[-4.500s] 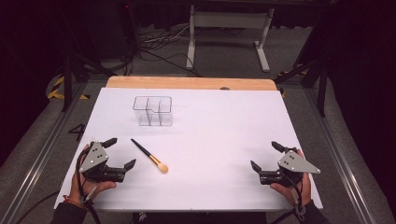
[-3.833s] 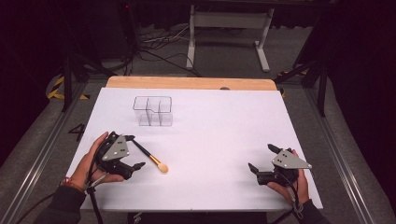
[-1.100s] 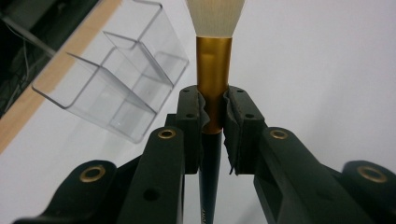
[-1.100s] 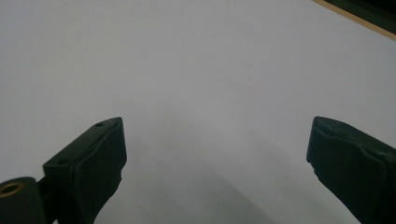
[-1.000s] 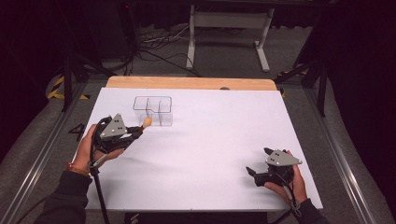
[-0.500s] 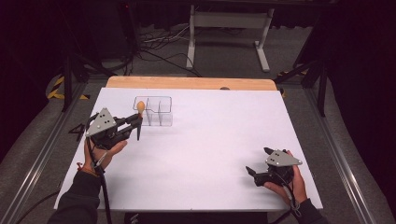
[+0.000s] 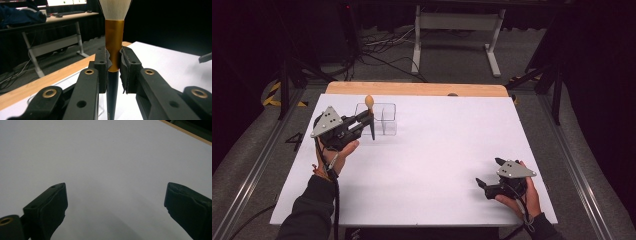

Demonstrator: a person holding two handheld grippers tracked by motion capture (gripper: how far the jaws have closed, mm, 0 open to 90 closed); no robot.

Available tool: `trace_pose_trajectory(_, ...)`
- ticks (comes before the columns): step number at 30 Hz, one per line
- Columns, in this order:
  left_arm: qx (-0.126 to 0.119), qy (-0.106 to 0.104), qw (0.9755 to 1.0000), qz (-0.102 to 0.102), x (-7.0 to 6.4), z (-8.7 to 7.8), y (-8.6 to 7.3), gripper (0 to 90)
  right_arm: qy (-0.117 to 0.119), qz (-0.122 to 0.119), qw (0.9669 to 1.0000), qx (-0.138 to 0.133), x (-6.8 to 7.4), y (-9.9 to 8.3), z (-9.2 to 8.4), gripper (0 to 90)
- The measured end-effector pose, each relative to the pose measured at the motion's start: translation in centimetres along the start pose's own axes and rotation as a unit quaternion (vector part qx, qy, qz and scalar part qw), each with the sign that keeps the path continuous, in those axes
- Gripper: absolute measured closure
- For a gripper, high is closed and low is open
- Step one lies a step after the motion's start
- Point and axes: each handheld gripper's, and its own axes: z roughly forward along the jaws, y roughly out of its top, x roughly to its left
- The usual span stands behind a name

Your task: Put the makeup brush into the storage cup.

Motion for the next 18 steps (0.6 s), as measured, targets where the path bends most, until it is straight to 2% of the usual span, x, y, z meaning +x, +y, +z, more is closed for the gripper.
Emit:
trace_pose_trajectory(6, -0.012, -0.003, 0.9999, 0.004, -0.3, 1.3, 1.3, 77.1, -0.001, 0.001, 1.0, -0.002, 0.0, 0.0, -0.1, 5.6)
trace_pose_trajectory(7, -0.013, 0.002, 0.9998, 0.011, -0.4, 1.7, 1.6, 77.1, -0.001, 0.001, 1.0, -0.001, -0.1, 0.0, -0.1, 5.6)
trace_pose_trajectory(12, -0.029, 0.008, 0.9994, 0.016, -0.8, 2.7, 2.6, 77.1, -0.002, 0.001, 1.0, -0.003, -0.1, 0.0, -0.1, 5.6)
trace_pose_trajectory(18, -0.033, 0.012, 0.9992, 0.021, -1.0, 3.9, 3.5, 77.1, -0.003, 0.001, 1.0, -0.005, -0.2, 0.0, -0.2, 5.6)
